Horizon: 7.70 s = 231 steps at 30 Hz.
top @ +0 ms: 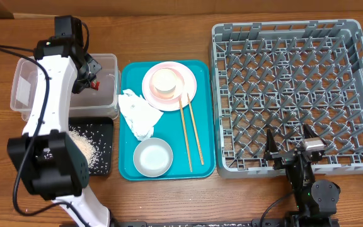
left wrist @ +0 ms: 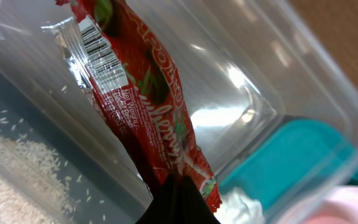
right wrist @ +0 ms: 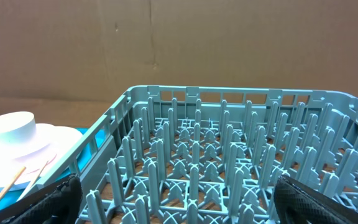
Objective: Sort waste into correct bins and load items into the dishwasher
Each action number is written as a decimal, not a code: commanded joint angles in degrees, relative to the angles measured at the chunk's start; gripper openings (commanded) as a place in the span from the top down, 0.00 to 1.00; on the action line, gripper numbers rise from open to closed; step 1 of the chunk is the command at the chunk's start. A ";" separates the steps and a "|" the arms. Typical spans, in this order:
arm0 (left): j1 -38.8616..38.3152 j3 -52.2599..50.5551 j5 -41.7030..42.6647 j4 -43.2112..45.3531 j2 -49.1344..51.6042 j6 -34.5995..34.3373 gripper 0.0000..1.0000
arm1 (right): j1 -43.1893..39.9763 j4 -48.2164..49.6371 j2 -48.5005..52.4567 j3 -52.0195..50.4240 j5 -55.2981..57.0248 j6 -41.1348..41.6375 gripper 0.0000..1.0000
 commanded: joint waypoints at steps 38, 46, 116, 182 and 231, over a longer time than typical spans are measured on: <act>-20.06 -2.14 6.05 -25.94 -11.45 11.47 0.37 | -0.15 0.24 -0.57 -0.61 -0.07 -0.20 0.00; -25.79 -16.63 4.70 -17.07 -11.47 9.84 0.38 | -0.15 0.24 -0.57 -0.61 -0.07 -0.20 0.00; -10.56 -24.63 -7.50 16.81 -23.56 6.78 0.96 | -0.15 0.24 -0.57 -0.61 -0.07 -0.20 0.00; -26.77 -21.11 17.62 -12.31 -27.98 15.41 0.91 | -0.15 0.24 -0.57 -0.61 -0.07 -0.20 0.00; -33.64 -49.20 10.10 11.78 -27.96 10.88 0.94 | -0.15 0.24 -0.57 -0.61 -0.07 -0.20 0.00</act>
